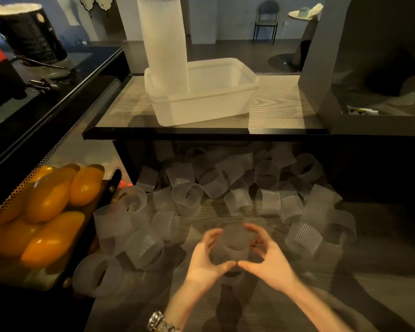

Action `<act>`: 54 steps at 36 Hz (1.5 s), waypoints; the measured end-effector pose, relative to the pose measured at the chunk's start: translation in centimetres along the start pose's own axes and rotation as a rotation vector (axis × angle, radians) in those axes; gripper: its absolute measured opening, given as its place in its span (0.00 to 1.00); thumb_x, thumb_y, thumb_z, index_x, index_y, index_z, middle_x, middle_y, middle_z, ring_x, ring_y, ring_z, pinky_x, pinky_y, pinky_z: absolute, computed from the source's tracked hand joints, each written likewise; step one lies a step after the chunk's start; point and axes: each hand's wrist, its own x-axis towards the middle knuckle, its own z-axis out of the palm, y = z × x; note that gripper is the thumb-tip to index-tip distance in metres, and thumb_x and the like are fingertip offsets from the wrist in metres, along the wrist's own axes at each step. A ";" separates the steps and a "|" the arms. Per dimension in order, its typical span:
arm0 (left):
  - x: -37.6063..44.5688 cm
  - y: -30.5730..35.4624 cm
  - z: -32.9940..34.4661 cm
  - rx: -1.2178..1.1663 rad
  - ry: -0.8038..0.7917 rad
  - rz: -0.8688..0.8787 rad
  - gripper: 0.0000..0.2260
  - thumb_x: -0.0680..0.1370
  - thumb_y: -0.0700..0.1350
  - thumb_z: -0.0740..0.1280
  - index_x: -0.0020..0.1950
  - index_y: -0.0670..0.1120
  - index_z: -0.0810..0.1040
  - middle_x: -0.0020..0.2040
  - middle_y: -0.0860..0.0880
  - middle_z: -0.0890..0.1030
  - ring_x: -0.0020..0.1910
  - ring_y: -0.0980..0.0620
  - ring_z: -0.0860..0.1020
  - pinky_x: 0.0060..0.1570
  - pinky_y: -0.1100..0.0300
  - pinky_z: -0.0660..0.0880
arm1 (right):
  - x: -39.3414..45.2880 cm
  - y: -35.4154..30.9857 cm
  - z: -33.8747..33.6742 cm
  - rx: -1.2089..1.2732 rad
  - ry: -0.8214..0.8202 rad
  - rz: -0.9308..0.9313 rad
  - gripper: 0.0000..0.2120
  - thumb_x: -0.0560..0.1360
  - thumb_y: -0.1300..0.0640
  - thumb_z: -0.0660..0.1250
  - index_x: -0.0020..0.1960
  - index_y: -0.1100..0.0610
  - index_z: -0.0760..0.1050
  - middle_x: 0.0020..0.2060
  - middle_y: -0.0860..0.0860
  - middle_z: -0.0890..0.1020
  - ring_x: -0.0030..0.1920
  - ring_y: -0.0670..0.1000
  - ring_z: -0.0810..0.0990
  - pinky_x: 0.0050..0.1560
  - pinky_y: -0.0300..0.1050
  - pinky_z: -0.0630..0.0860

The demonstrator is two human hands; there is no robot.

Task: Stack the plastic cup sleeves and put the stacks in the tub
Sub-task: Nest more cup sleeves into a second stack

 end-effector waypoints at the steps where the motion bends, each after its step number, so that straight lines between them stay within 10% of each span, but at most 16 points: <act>1: -0.2 -0.2 0.2 -0.004 0.006 0.001 0.30 0.63 0.28 0.75 0.57 0.48 0.69 0.55 0.54 0.75 0.56 0.62 0.73 0.56 0.75 0.67 | -0.2 0.2 0.1 0.004 -0.001 0.000 0.36 0.62 0.73 0.74 0.61 0.47 0.67 0.60 0.45 0.72 0.53 0.42 0.75 0.56 0.31 0.72; 6: -1.4 -1.4 0.6 -0.054 0.048 0.000 0.33 0.61 0.27 0.76 0.63 0.38 0.69 0.60 0.42 0.75 0.57 0.58 0.76 0.57 0.73 0.69 | -0.8 1.2 0.4 -0.044 -0.022 -0.003 0.37 0.62 0.72 0.74 0.62 0.45 0.66 0.60 0.44 0.73 0.57 0.32 0.72 0.57 0.28 0.69; 11: -1.8 -2.2 1.2 -0.054 0.105 -0.036 0.36 0.54 0.46 0.77 0.60 0.45 0.70 0.60 0.42 0.75 0.58 0.53 0.77 0.61 0.59 0.72 | -1.1 2.4 1.1 -0.152 -0.021 0.046 0.36 0.61 0.64 0.74 0.61 0.40 0.65 0.59 0.47 0.74 0.52 0.44 0.75 0.62 0.39 0.70; 16: -1.8 -4.2 1.5 0.059 0.121 -0.068 0.33 0.60 0.30 0.77 0.57 0.53 0.70 0.61 0.44 0.74 0.62 0.47 0.75 0.64 0.53 0.71 | -1.2 4.2 1.8 -0.130 -0.011 0.120 0.38 0.63 0.70 0.73 0.64 0.44 0.64 0.62 0.52 0.72 0.55 0.48 0.76 0.63 0.39 0.70; 33: -2.2 -5.4 1.5 0.075 0.095 -0.075 0.32 0.61 0.40 0.79 0.60 0.55 0.70 0.61 0.51 0.75 0.63 0.52 0.73 0.64 0.48 0.70 | -0.2 6.0 1.9 -0.243 -0.039 0.147 0.33 0.60 0.63 0.77 0.58 0.43 0.67 0.59 0.52 0.74 0.62 0.51 0.73 0.65 0.49 0.70; 41: -2.9 -5.5 -0.8 0.011 0.154 -0.105 0.34 0.60 0.32 0.79 0.58 0.53 0.70 0.57 0.58 0.74 0.54 0.73 0.73 0.52 0.79 0.67 | 0.2 4.2 1.3 -0.273 -0.085 0.146 0.38 0.59 0.52 0.80 0.62 0.41 0.64 0.62 0.48 0.71 0.65 0.46 0.69 0.68 0.47 0.66; 48: -4.0 -4.4 -4.4 -0.049 0.614 -0.086 0.16 0.68 0.30 0.72 0.44 0.48 0.74 0.42 0.46 0.79 0.35 0.65 0.77 0.37 0.75 0.72 | 1.9 0.8 3.7 -0.259 -0.072 0.065 0.26 0.65 0.45 0.74 0.56 0.32 0.65 0.61 0.41 0.71 0.63 0.40 0.67 0.63 0.36 0.63; 54: -4.6 -3.7 -7.8 -0.010 0.974 -0.195 0.09 0.76 0.40 0.67 0.54 0.42 0.71 0.49 0.43 0.75 0.47 0.46 0.74 0.46 0.60 0.71 | 4.7 -2.1 8.2 -0.216 -0.026 -0.038 0.16 0.70 0.54 0.72 0.56 0.44 0.72 0.53 0.41 0.76 0.57 0.42 0.73 0.62 0.39 0.70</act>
